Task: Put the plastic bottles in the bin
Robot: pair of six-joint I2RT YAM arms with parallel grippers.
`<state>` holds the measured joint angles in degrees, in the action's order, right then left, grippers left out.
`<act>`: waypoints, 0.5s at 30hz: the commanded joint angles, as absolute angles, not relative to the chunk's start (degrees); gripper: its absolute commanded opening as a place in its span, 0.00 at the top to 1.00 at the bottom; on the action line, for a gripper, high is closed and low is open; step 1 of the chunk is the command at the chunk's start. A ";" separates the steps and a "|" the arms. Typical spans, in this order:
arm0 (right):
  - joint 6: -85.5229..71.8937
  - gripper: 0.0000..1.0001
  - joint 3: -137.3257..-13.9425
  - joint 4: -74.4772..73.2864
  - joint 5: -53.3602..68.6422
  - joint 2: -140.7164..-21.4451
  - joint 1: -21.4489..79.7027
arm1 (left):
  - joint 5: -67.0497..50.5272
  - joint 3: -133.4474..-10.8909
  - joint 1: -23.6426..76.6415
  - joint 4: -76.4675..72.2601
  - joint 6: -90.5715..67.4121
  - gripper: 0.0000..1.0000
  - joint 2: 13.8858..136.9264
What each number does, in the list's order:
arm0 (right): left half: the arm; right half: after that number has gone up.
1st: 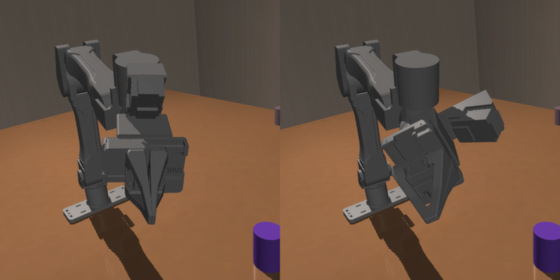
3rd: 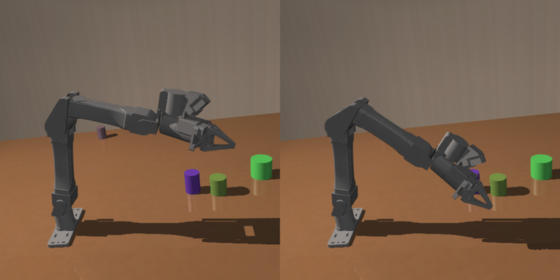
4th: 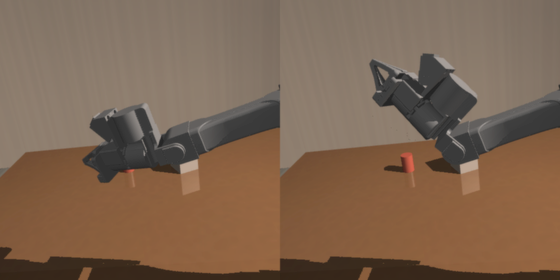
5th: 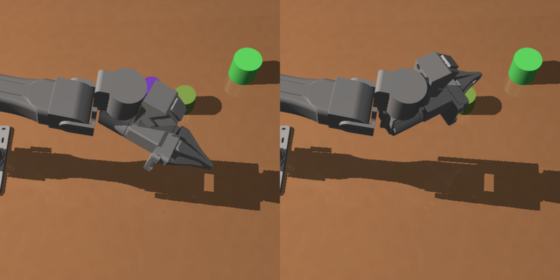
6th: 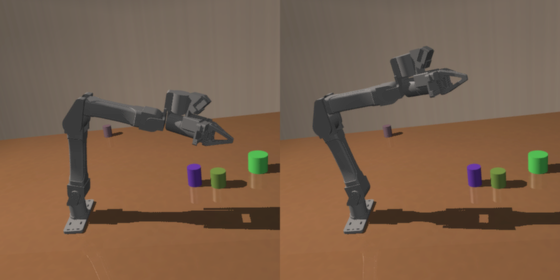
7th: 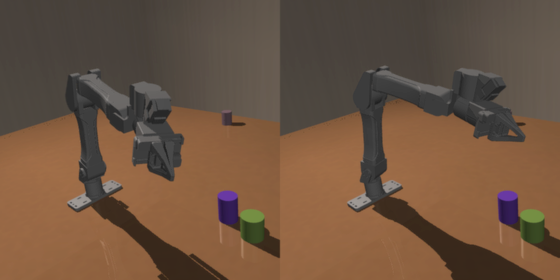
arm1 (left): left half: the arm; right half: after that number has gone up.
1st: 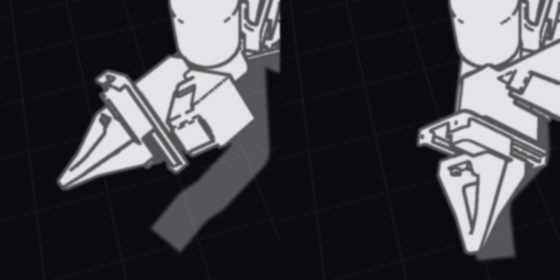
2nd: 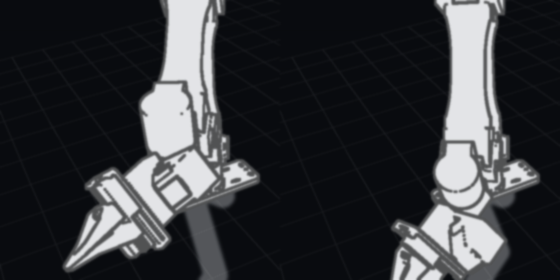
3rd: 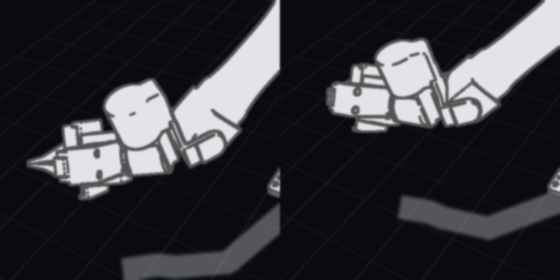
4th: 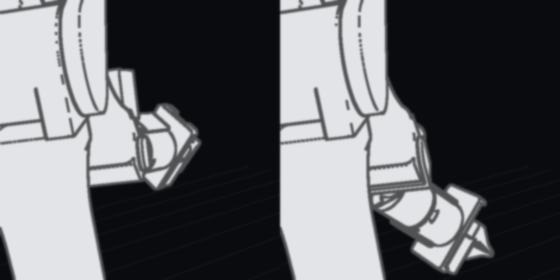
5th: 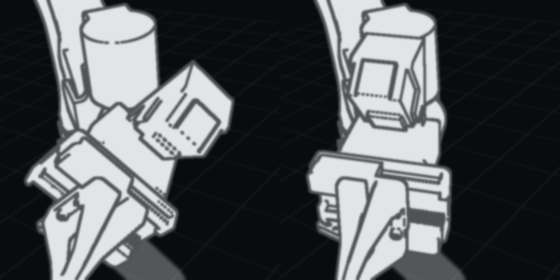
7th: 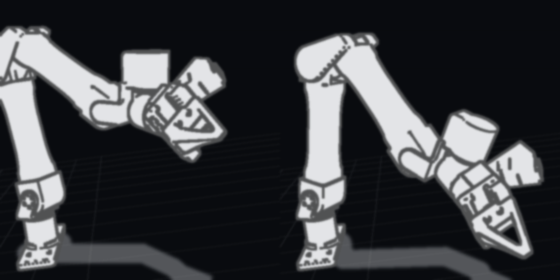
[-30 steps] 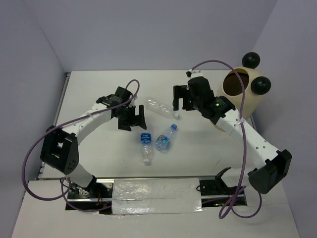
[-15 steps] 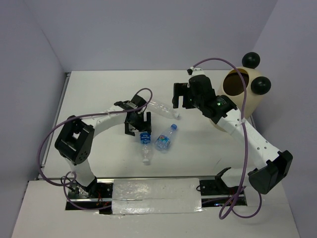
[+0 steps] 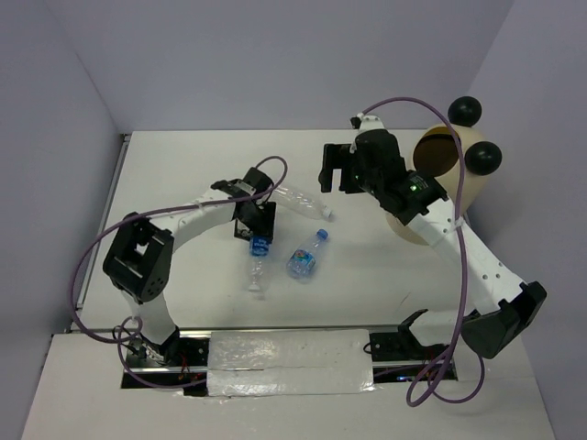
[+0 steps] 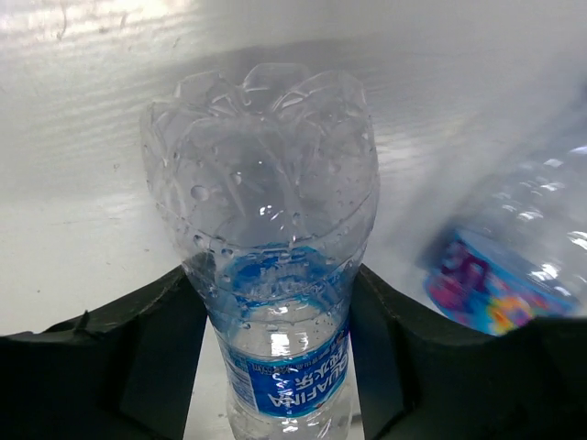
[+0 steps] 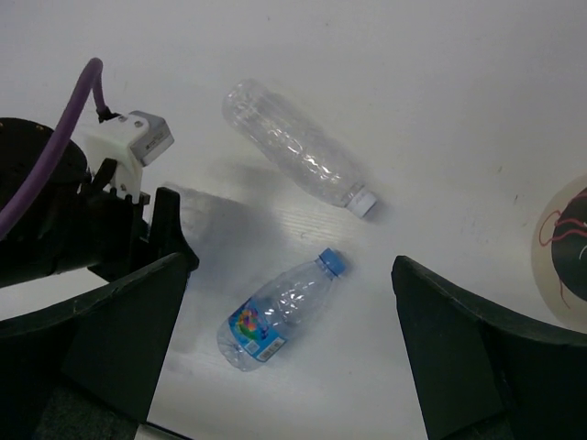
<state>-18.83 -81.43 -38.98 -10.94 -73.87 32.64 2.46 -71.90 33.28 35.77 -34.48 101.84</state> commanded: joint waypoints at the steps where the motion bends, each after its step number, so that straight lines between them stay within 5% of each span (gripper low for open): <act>1: -18.46 0.00 -87.79 -40.95 -8.97 -74.35 32.61 | -4.55 -78.29 31.82 37.35 -26.74 0.34 95.63; 15: -25.31 0.00 -106.52 -46.76 12.37 -85.16 29.53 | -48.41 -88.15 24.08 29.72 -20.91 0.34 87.54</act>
<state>-21.98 -103.90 -46.33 5.96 -84.31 30.46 -36.27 -86.61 24.64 33.85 -22.02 87.53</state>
